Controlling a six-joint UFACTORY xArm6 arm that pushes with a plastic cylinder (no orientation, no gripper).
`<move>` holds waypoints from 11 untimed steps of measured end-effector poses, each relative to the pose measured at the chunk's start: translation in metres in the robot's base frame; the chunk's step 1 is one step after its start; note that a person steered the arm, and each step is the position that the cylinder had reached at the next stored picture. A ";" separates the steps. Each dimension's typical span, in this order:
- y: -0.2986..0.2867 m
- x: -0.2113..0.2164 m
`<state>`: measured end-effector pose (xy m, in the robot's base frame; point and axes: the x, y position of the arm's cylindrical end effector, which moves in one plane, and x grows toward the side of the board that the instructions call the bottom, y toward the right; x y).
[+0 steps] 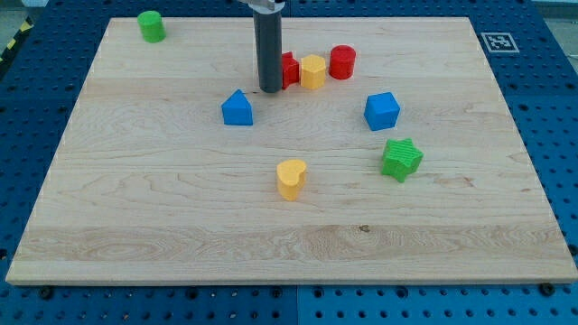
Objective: Place the red star at the top left side of the hexagon
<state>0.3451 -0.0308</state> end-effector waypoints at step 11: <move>-0.012 -0.093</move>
